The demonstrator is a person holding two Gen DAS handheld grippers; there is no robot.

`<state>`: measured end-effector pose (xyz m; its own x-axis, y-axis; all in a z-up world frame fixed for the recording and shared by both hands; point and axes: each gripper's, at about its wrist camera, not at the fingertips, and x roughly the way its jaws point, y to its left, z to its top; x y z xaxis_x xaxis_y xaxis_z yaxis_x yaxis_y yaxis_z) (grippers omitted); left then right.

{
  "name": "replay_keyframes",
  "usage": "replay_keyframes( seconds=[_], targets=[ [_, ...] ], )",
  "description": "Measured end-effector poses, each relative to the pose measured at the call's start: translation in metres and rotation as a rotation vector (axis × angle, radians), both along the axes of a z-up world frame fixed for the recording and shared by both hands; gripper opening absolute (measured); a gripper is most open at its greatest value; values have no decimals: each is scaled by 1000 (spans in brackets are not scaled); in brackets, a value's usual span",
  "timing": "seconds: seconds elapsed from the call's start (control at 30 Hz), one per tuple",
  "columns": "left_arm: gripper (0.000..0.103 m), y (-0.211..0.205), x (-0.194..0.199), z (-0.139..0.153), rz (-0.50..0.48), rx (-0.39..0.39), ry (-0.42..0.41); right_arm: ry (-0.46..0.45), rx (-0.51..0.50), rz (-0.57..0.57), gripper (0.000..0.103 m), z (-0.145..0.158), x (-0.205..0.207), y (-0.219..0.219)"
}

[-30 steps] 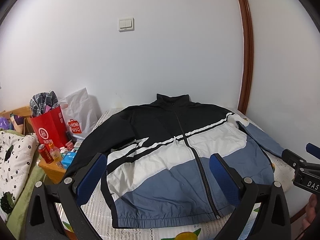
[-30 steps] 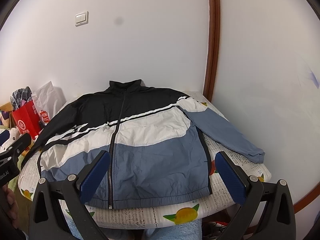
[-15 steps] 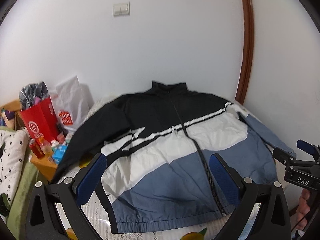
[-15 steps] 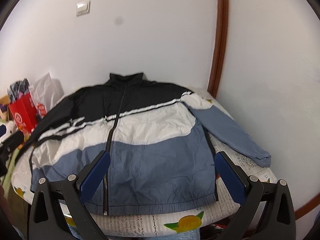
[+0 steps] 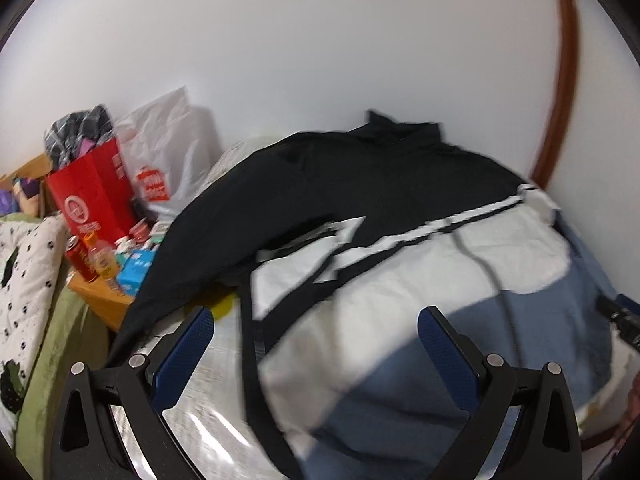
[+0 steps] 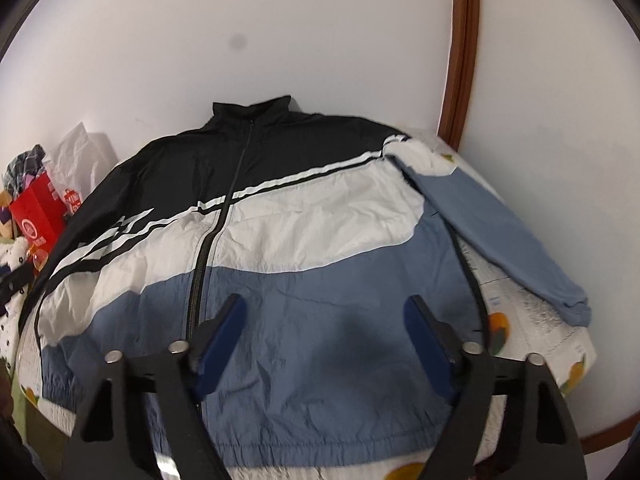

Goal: Fold large clothes
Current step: 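Move the left gripper to the black side edge and grasp it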

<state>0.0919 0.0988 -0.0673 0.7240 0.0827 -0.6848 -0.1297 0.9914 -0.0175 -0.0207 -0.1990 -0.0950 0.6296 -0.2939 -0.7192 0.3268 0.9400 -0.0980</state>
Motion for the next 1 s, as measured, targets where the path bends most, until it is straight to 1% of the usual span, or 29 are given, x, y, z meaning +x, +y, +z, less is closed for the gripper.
replay_keyframes(
  seconds=[0.07, 0.2, 0.3, 0.4, 0.5, 0.67, 0.77, 0.87, 0.93, 1.0],
  targets=[
    [97, 16, 8, -8, 28, -9, 21, 4, 7, 6, 70, -3, 12, 2],
    [94, 48, 17, -24, 96, -4, 57, 5, 0, 32, 69, -5, 33, 8],
    [89, 71, 21, -37, 138, -10, 82, 18, 8, 37, 69, -10, 52, 12],
    [88, 91, 25, -49, 175, -9, 94, 30, 23, 44, 69, -14, 67, 18],
    [87, 107, 30, -59, 203, 6, 113, 45, 12, 62, 69, -20, 80, 27],
    [87, 117, 37, -68, 217, 52, 121, 64, -18, 87, 69, -24, 95, 40],
    [87, 120, 42, -74, 212, 66, 129, 75, -18, 93, 69, -28, 103, 43],
    [80, 123, 47, -81, 207, 64, 142, 83, -25, 82, 69, -29, 109, 43],
    [74, 127, 49, -85, 221, 50, 144, 90, -33, 74, 69, -30, 114, 43],
    [73, 130, 51, -88, 226, 36, 143, 92, -38, 70, 69, -31, 117, 43]
  ],
)
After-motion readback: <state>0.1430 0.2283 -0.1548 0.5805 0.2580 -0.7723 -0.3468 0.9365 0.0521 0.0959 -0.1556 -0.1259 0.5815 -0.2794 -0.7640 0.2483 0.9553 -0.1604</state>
